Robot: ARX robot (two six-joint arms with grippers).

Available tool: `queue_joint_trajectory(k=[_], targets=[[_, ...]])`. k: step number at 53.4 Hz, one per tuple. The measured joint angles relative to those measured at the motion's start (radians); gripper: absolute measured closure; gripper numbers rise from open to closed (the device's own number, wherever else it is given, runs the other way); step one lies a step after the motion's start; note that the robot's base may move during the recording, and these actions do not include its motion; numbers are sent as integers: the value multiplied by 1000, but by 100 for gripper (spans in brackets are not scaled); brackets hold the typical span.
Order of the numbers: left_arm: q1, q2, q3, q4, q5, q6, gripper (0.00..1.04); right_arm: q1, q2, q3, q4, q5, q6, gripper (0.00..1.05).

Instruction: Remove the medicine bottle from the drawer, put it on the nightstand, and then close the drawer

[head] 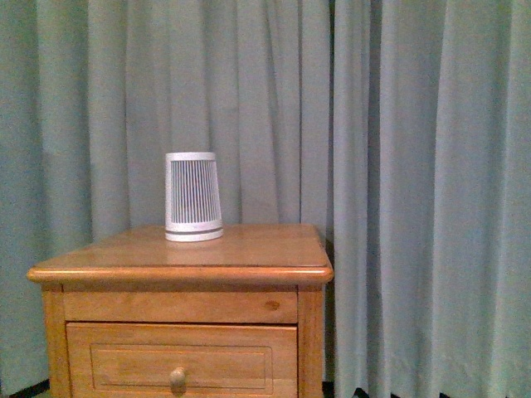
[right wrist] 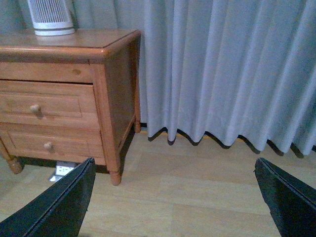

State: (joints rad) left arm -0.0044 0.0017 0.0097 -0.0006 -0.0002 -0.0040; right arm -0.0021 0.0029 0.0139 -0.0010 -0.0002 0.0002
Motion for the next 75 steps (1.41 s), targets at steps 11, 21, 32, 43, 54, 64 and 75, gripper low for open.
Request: queue_joint_trajectory(k=[11, 21, 32, 43, 54, 64, 75], targets=[[6, 200, 68, -69, 45, -172, 7, 0, 0, 0, 0, -1, 0, 7], [-32, 742, 185, 368, -9, -222, 7, 0, 0, 0, 0, 0, 0, 7], [-95, 1225, 375, 682, -54, -192, 7, 0, 0, 0, 0, 0, 0, 7], [-129, 1585, 572, 858, -88, -165, 7, 0, 0, 0, 0, 0, 0, 7], [-163, 1870, 759, 954, -85, -140, 7, 0, 0, 0, 0, 0, 0, 7], [-182, 2074, 915, 1032, -56, -108, 7, 0, 0, 0, 0, 0, 0, 7], [-183, 2271, 1090, 1048, -25, -63, 7, 0, 0, 0, 0, 0, 0, 7]])
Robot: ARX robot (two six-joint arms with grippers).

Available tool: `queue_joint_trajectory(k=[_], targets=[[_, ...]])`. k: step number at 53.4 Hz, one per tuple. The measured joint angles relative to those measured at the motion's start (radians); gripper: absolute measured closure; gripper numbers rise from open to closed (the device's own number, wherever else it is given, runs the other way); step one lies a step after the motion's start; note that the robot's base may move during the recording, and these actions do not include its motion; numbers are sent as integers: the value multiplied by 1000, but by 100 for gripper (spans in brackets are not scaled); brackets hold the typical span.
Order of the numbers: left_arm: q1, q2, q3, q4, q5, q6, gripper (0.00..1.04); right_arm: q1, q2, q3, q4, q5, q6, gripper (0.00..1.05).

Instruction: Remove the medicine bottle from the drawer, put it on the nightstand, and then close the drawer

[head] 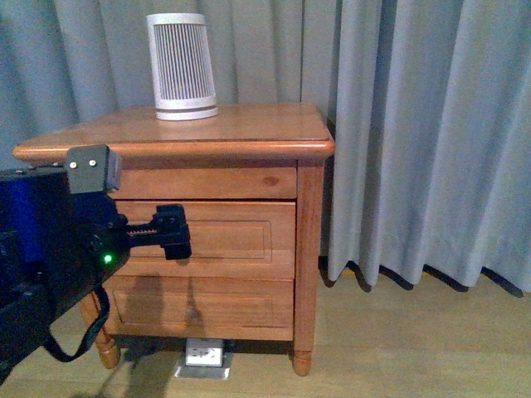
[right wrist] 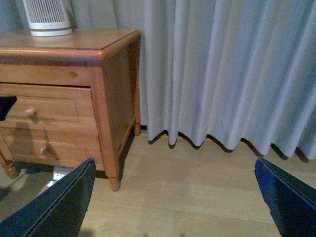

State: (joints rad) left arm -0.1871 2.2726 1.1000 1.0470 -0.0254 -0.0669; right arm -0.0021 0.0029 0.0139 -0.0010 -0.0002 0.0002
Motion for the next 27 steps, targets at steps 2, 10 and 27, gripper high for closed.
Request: queue_joint_trajectory(k=[2, 10, 27], targets=[[0, 46, 43, 0, 7, 8, 7, 0, 0, 0, 0, 0, 0, 7], [2, 164, 157, -14, 11, 26, 7, 0, 0, 0, 0, 0, 0, 7], [13, 332, 382, -94, 10, 33, 7, 0, 0, 0, 0, 0, 0, 7]])
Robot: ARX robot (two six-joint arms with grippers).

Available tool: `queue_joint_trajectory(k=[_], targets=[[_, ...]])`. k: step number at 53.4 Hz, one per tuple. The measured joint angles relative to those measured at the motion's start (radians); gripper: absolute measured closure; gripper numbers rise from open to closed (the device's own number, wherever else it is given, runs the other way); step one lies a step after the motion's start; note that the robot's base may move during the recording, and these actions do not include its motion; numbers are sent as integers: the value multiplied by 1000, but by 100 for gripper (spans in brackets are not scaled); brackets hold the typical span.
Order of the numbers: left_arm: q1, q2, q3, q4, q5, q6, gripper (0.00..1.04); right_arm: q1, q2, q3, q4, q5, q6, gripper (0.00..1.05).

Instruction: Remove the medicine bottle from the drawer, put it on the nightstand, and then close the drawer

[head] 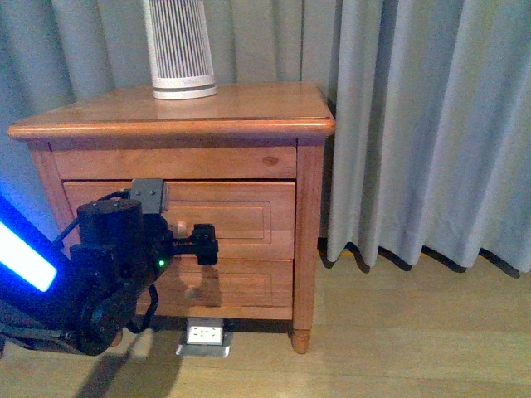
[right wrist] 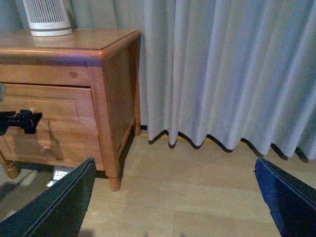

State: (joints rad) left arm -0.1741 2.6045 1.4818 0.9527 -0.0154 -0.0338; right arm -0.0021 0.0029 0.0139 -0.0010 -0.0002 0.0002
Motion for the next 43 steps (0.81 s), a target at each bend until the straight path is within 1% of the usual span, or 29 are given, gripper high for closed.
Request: queue_joint_trajectory(k=[10, 22, 25, 28, 33, 43], targets=[[3, 45, 98, -41, -12, 2, 7, 0, 0, 0, 0, 0, 0, 7], [8, 80, 134, -69, -14, 13, 7, 0, 0, 0, 0, 0, 0, 7], [9, 82, 134, -68, -15, 17, 16, 0, 0, 0, 0, 0, 0, 7], [10, 82, 134, -68, -18, 19, 23, 0, 0, 0, 0, 0, 0, 7], [11, 82, 134, -66, -19, 26, 39, 0, 0, 0, 0, 0, 0, 7], [11, 82, 134, -63, -18, 38, 65, 0, 0, 0, 0, 0, 0, 7]])
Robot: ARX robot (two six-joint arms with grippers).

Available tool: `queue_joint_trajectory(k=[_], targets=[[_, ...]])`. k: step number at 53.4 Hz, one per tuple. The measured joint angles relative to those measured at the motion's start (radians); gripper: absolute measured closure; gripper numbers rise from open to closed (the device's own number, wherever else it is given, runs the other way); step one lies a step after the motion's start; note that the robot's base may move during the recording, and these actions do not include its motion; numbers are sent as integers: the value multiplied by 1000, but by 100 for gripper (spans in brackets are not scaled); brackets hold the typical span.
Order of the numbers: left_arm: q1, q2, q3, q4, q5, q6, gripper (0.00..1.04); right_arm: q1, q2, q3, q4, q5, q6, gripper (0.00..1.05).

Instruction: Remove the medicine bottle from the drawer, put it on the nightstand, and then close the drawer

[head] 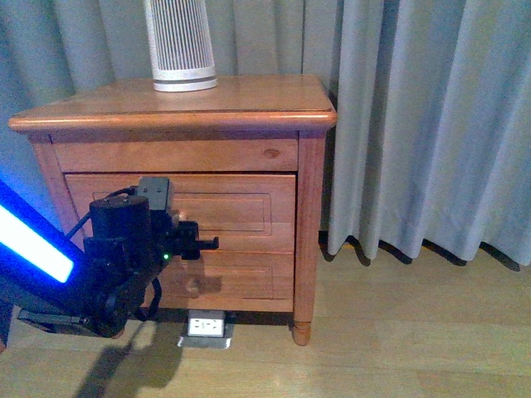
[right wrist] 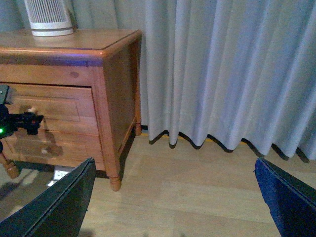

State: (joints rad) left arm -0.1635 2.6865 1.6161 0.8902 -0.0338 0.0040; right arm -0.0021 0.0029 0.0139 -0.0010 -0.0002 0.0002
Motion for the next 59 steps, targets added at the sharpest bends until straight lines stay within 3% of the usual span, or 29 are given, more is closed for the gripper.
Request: queue_joint_trajectory(k=[13, 18, 51, 59], targets=[[0, 0, -3, 2, 8, 16, 100, 0, 0, 0, 0, 0, 0, 7], [4, -2, -9, 1, 8, 20, 102, 0, 0, 0, 0, 0, 0, 7], [-3, -37, -27, 0, 19, 27, 8, 0, 0, 0, 0, 0, 0, 7], [-3, -39, -28, -1, 15, 24, 7, 0, 0, 0, 0, 0, 0, 7]])
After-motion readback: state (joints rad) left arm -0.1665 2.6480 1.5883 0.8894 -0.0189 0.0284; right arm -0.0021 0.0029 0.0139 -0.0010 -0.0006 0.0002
